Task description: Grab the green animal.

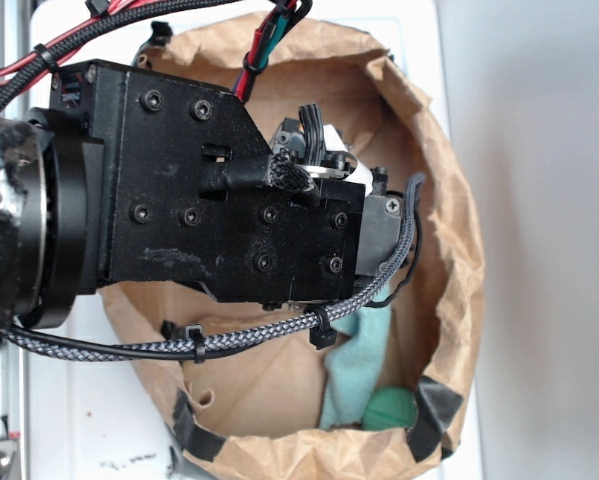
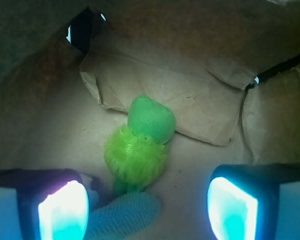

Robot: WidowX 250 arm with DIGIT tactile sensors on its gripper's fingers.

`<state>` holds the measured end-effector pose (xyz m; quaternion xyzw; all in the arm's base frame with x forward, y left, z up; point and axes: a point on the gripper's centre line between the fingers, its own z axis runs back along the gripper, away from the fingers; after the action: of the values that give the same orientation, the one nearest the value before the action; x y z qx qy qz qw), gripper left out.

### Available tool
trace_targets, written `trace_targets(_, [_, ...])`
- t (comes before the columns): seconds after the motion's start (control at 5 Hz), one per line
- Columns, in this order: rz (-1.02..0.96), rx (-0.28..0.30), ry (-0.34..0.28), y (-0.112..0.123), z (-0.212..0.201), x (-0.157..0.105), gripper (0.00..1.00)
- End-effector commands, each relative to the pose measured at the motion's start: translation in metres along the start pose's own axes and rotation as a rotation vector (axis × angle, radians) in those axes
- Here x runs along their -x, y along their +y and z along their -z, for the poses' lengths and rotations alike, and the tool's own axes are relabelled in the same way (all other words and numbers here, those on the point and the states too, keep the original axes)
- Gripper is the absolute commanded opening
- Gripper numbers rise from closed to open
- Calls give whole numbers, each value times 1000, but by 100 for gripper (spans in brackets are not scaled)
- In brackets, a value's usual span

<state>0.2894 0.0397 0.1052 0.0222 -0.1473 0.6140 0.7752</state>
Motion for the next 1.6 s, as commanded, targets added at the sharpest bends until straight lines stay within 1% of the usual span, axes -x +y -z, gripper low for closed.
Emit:
trace_targets(0.0, [-33, 18, -18, 9, 8, -15, 100])
trace_targets(0.2, [-42, 41, 2, 8, 10, -25, 100])
trace_targets(0.4, [-91, 54, 28, 13, 18, -44, 100])
trace_targets(0.6, [-108, 61, 32, 16, 19, -52, 100])
trace_targets(0.8, [-112, 49, 19, 14, 24, -50, 100])
trace_targets(1.0, [-112, 36, -36, 10, 35, -39, 100])
trace_targets(1.2, [-109, 5, -40, 12, 44, -32, 100])
trace_targets(1.4, [-126, 1, -68, 16, 52, -25, 0])
